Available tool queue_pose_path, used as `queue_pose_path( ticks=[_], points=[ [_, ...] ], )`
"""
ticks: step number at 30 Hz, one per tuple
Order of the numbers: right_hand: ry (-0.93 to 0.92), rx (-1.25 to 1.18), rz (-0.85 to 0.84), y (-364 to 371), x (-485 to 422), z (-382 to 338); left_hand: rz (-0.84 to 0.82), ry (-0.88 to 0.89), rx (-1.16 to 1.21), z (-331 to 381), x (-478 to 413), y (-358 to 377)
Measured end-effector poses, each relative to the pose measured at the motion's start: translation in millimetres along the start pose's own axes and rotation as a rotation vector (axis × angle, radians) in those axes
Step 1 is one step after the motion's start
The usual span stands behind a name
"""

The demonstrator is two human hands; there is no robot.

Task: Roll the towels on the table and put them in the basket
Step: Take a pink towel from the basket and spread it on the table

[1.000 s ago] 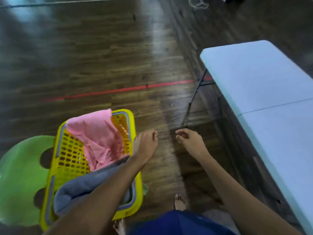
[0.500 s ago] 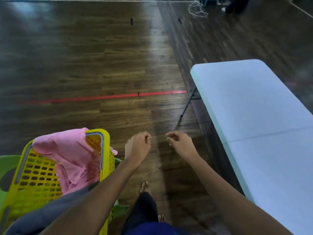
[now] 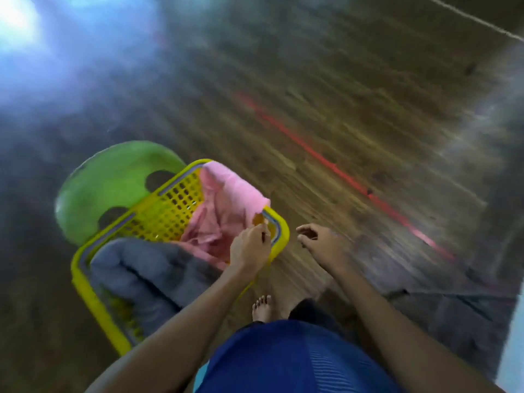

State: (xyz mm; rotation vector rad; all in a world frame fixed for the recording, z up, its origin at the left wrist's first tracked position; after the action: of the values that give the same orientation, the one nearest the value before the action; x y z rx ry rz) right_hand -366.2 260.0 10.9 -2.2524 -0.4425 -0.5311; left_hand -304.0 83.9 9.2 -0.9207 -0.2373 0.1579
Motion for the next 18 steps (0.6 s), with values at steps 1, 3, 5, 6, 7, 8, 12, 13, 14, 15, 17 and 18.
queue_pose_path(
  ticks=[1,3,5,6,7,8,12,13,14,15,17,18],
  points=[
    [-0.04,0.032,-0.036,8,-12,-11,0.03,-0.064,0.015,-13,4,-2],
    [-0.115,0.111,-0.099,19,-33,-30,0.098,-0.168,0.039,-31,13,-4],
    [-0.187,0.201,-0.163,32,-56,-44,0.149,-0.272,0.051,-43,21,-2],
    [-0.224,0.248,-0.185,37,-67,-51,0.172,-0.321,0.061,-47,23,0],
    [-0.263,0.287,-0.203,42,-78,-57,0.192,-0.367,0.076,-50,23,3],
    [-0.307,0.317,-0.227,46,-89,-62,0.205,-0.409,0.09,-51,21,7],
    [-0.478,0.452,-0.371,62,-127,-79,0.256,-0.543,0.117,-42,-1,27],
    [-0.503,0.48,-0.413,66,-134,-82,0.282,-0.573,0.133,-39,-7,32],
    [-0.52,0.503,-0.45,69,-142,-83,0.313,-0.596,0.155,-35,-14,37],
    [-0.54,0.532,-0.486,73,-148,-84,0.342,-0.617,0.175,-31,-21,42],
    [-0.597,0.588,-0.547,82,-156,-85,0.385,-0.662,0.191,-26,-34,52],
    [-0.619,0.603,-0.564,85,-159,-85,0.399,-0.685,0.198,-24,-39,55]
  ],
)
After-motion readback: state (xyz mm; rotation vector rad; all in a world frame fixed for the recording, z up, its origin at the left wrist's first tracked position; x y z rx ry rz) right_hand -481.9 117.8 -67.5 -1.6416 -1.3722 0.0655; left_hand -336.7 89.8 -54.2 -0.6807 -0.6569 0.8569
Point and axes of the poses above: each hand's wrist, its own x-axis away from the middle knuckle, its own y-axis out of the palm, z = x × y, the point moved 7 cm from there along -x, towards the middle knuckle, and after that the axes turned 10 degrees about y, right-handed, at the moved point
